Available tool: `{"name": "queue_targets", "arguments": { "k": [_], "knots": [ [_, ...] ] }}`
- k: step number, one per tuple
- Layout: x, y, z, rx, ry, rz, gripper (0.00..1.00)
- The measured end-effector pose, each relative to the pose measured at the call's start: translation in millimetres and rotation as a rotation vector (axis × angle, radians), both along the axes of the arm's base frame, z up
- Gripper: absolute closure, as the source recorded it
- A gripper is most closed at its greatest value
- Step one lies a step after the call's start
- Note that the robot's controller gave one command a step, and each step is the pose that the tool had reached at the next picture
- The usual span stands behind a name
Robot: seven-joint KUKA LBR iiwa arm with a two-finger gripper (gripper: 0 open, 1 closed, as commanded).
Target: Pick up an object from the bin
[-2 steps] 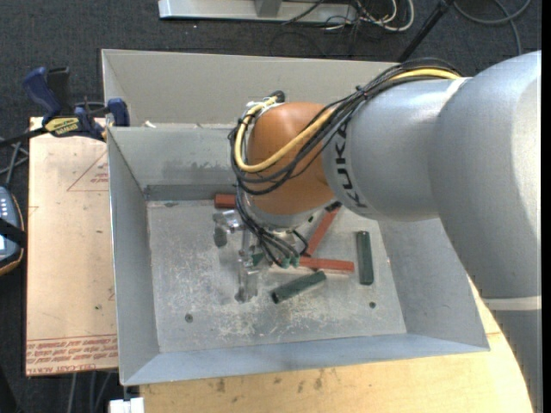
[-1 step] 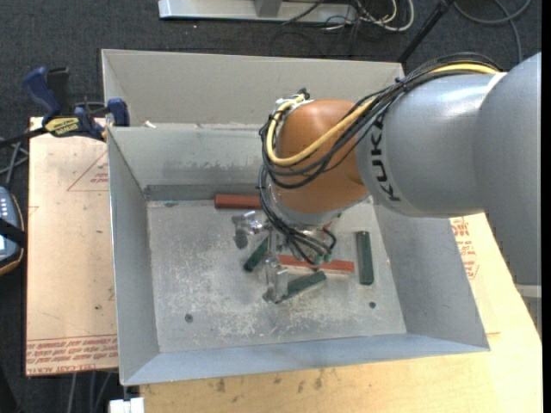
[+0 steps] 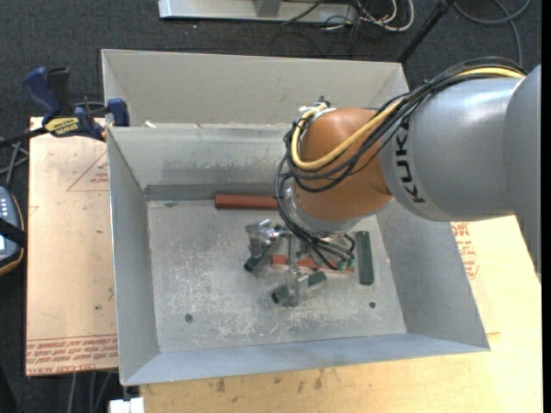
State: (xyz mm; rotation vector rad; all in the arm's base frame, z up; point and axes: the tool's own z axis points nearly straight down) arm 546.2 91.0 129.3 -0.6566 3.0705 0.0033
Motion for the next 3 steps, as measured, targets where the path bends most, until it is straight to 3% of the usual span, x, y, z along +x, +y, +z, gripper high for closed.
{"name": "queue_targets", "arguments": {
  "k": [1,2,3],
  "knots": [
    [44.9,-4,-23,-0.002,-0.004,0.067,0.0],
    [50.7,-31,-59,-0.001,0.0,0.403,1.0],
    [50.7,-31,-59,-0.001,-0.001,0.403,1.0]
  ]
}}
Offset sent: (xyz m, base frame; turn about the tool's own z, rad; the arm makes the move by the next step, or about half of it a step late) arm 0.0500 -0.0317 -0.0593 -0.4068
